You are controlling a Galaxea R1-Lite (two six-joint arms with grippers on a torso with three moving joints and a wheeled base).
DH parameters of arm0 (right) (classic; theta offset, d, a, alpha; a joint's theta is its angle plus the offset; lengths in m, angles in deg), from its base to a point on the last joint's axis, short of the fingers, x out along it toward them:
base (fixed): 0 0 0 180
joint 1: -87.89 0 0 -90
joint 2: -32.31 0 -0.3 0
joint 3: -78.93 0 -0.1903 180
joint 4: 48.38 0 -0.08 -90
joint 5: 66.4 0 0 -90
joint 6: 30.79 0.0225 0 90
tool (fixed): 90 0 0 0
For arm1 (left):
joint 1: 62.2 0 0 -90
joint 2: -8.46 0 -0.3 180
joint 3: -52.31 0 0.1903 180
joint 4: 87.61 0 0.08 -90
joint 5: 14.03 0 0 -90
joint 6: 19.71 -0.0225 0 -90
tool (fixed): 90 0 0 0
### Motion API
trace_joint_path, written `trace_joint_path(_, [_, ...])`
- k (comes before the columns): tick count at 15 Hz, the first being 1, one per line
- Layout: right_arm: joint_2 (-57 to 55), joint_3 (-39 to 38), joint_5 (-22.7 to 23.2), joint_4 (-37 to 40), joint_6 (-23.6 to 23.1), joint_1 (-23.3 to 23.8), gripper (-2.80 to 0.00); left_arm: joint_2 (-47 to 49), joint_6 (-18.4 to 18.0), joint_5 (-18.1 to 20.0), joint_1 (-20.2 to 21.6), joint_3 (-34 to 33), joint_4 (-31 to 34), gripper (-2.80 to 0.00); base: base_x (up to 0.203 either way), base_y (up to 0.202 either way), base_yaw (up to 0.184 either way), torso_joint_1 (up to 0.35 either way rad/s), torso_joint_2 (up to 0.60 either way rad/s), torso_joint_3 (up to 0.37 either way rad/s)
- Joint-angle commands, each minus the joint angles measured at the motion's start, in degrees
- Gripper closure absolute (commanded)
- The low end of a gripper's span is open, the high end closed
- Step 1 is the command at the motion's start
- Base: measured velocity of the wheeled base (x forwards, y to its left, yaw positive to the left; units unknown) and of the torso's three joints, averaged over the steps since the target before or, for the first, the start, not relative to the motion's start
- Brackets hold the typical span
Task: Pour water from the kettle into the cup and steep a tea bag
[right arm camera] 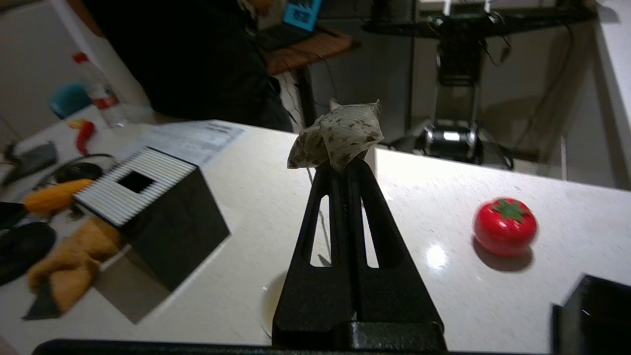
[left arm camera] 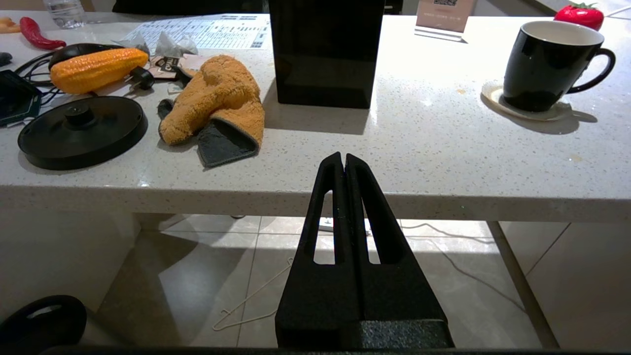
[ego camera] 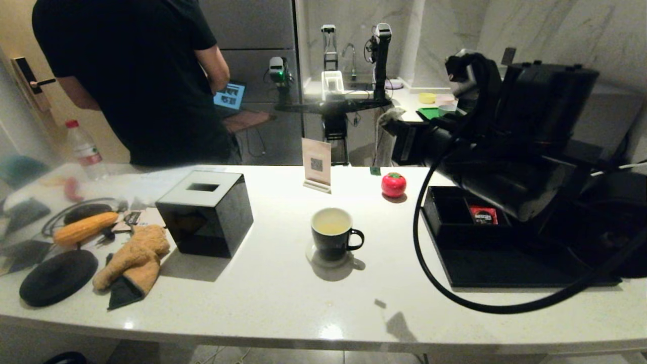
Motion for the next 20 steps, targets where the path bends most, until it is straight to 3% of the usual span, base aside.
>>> trace_joint_path(1, [-1.14,0.25,0.04,-2.58,0.07,-1.63,0.00,0.00,0.04,0.08,0.01,0.00,0.00,0.00,0.000,0.000,0.000,0.000,0.00,0.000])
trace_joint_path(16, [0.10,-0.28,0.13,-2.92,-3.62,-4.30,0.00,0.00,-0.42,0.53,0.01,0.09,0.09,0.00,0.000,0.000,0.000,0.000,0.00,0.000])
trace_joint_path(20, [0.81,-0.51,0.04,-2.74,-3.71,-5.66,0.00,0.00,-3.91,1.58,0.01,0.26,0.09,0.00,0.000,0.000,0.000,0.000,0.00,0.000])
